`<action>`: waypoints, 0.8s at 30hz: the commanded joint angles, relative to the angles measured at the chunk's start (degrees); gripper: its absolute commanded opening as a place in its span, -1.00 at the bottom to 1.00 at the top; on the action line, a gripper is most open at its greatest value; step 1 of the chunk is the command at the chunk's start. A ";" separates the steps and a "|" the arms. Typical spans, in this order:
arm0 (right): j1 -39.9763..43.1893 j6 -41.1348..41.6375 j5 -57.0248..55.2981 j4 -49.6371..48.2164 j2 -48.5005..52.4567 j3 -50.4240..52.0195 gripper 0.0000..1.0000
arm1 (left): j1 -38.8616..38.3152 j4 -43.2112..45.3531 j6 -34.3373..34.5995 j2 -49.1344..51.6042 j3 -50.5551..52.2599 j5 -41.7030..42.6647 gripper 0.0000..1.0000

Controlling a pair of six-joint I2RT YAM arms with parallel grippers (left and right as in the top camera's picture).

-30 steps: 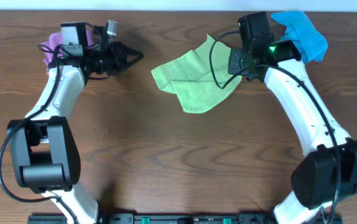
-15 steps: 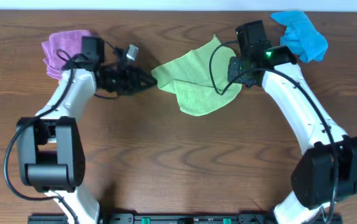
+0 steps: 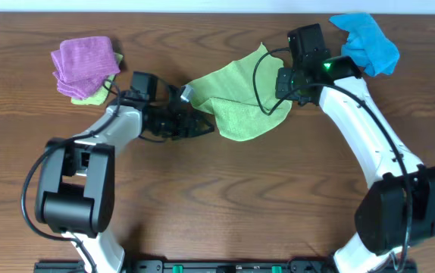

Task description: Fold the cloth

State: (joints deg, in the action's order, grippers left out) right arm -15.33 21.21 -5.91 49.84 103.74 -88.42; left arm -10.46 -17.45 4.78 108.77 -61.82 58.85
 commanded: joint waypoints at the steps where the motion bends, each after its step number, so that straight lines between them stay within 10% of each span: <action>1: 0.02 0.17 0.42 -0.15 -1.53 0.15 -0.97 | -2.14 2.62 3.76 0.63 1.49 -4.02 0.36; 24: 0.02 0.15 1.68 -0.20 -1.53 0.15 -0.97 | -7.63 22.86 20.02 0.66 11.43 -14.80 0.35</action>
State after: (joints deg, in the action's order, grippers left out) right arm -15.33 21.21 -4.73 49.82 103.74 -88.42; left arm -18.11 4.38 20.99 108.77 -51.83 45.58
